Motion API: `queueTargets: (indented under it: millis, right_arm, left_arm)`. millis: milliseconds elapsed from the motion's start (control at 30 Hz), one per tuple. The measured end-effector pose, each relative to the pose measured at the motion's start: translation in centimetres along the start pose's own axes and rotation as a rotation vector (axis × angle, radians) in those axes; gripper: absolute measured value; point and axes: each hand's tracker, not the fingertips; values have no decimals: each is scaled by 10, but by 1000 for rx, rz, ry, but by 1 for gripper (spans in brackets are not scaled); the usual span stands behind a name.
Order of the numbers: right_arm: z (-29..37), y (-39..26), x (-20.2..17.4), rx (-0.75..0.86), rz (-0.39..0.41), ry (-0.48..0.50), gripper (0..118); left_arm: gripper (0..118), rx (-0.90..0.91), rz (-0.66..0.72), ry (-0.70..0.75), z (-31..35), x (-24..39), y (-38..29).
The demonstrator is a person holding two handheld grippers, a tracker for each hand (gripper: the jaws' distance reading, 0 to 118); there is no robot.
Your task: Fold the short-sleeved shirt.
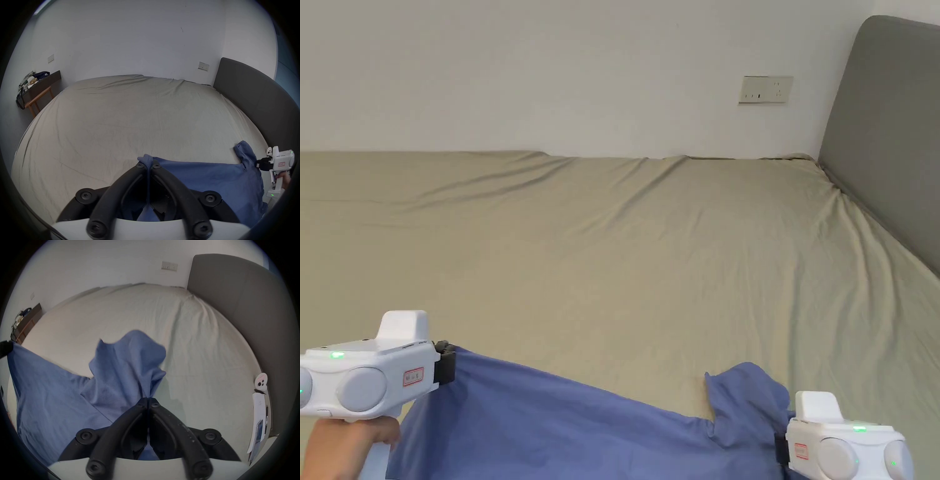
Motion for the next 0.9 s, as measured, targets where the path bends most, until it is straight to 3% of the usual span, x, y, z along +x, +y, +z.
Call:
queueTargets:
  millis: [233,467,700,900]
  right_arm:
    - [99,34,13,317,73,-29,2]
    - [205,118,8,654,154,-73,2]
    - [296,210,-2,901,117,-65,2]
    - [336,263,-11,1039,140,-124,2]
  left_arm:
    - [2,132,31,35,52,-18,20]
    - [2,347,33,105,137,-30,91]
    - [2,566,54,181,215,-40,176]
    - [2,672,19,229,242,-33,232]
